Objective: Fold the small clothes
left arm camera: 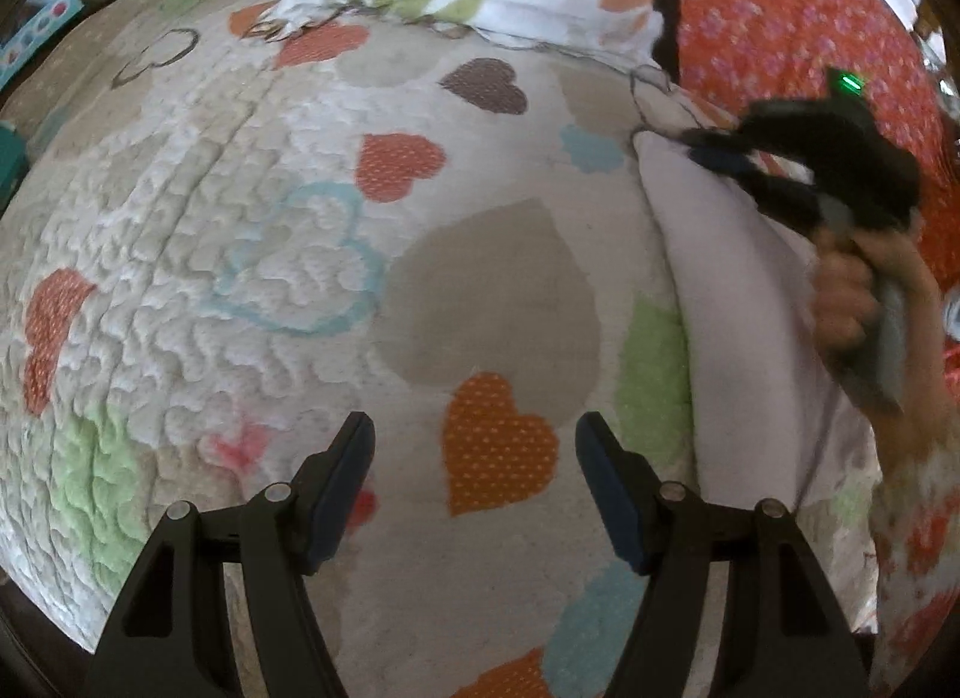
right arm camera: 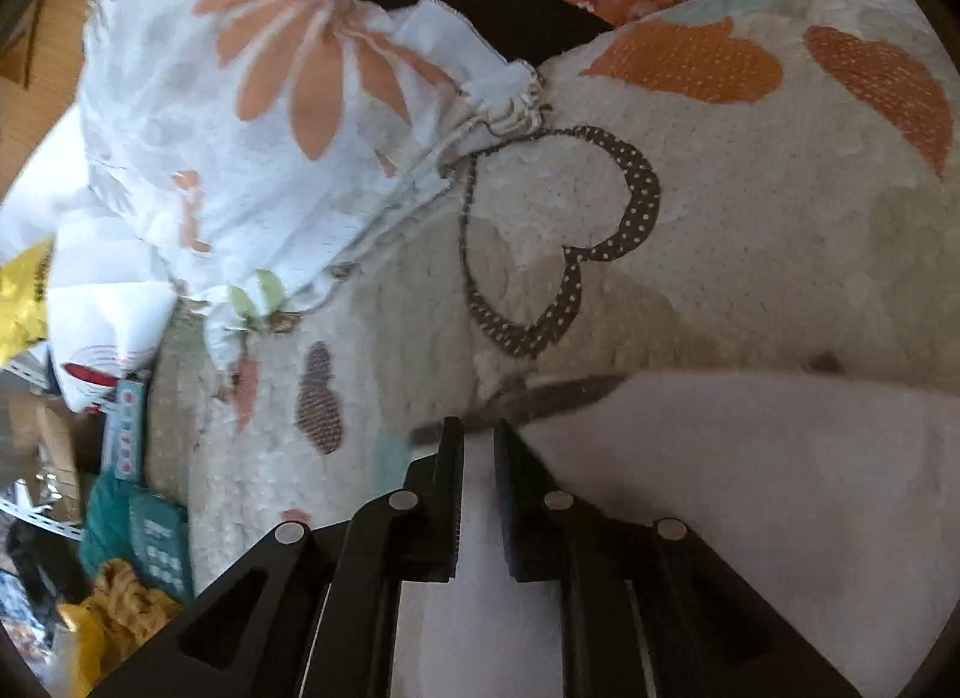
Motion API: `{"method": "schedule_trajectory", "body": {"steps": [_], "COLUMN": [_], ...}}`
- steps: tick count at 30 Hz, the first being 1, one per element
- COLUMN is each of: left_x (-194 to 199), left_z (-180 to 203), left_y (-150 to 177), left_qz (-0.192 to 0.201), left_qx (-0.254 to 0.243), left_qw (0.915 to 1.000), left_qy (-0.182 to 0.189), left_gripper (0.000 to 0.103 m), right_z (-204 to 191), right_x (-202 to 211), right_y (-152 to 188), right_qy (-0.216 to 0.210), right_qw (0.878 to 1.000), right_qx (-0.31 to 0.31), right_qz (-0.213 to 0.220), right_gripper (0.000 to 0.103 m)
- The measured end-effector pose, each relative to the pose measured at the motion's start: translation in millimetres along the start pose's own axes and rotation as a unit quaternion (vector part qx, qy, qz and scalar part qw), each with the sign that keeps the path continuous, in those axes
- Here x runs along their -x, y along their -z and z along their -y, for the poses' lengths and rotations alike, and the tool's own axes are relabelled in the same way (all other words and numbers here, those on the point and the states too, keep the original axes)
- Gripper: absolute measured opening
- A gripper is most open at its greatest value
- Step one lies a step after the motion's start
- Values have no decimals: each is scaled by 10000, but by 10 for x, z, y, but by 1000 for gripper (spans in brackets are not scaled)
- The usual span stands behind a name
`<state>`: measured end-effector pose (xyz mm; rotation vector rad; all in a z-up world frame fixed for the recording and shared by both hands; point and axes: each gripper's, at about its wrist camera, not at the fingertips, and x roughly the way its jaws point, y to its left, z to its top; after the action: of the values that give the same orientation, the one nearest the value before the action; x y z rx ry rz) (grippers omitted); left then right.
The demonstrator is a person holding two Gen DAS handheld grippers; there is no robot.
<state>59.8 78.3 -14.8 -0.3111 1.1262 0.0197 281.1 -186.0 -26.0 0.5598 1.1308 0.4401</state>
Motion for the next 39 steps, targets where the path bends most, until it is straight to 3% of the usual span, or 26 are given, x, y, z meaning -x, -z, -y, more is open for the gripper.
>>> {"method": "schedule_trajectory", "body": {"steps": [4,7,9,12,15,18,21,26,30,35,39], "left_x": [90,129,159,216,259,322,413,504,458,382,205], "left_z": [-6,-7,23,111,229,344,432,450,446,509,641], "left_y": [2,-6,-2,30,74,118,176,241,253,256,309], "left_qz": [113,144,170,259,338,461,652,953,951,924,718], "left_qx": [41,115,147,76,-52,-175,-215,-87,102,173,-70], "left_qw": [9999,9997,9995,9992,9990,9983,9971,9951,9952,9954,9973], "left_qy": [60,167,239,292,298,296,330,236,219,194,148], "left_gripper": [69,69,69,69,69,69,69,71,72,72,74], "right_z": [-136,-105,62,313,496,586,602,694,658,544,615], "right_x": [350,358,358,447,531,846,1171,1699,2014,1952,1667], "right_y": [475,894,1228,1580,1905,2068,2124,2024,1792,1591,1620], "right_qy": [-897,-1088,-1054,-1438,-1204,-908,-447,-34,814,1257,1482], "right_qw": [9955,9919,9904,9825,9815,9866,9941,9993,9956,9873,9847], "right_qx": [159,106,-34,-579,-785,-643,-377,-183,175,599,762], "right_qz": [-241,-647,-899,-1031,-1264,-1193,-914,-325,420,771,506], "right_gripper": [19,28,28,24,25,29,47,48,48,48,47]}}
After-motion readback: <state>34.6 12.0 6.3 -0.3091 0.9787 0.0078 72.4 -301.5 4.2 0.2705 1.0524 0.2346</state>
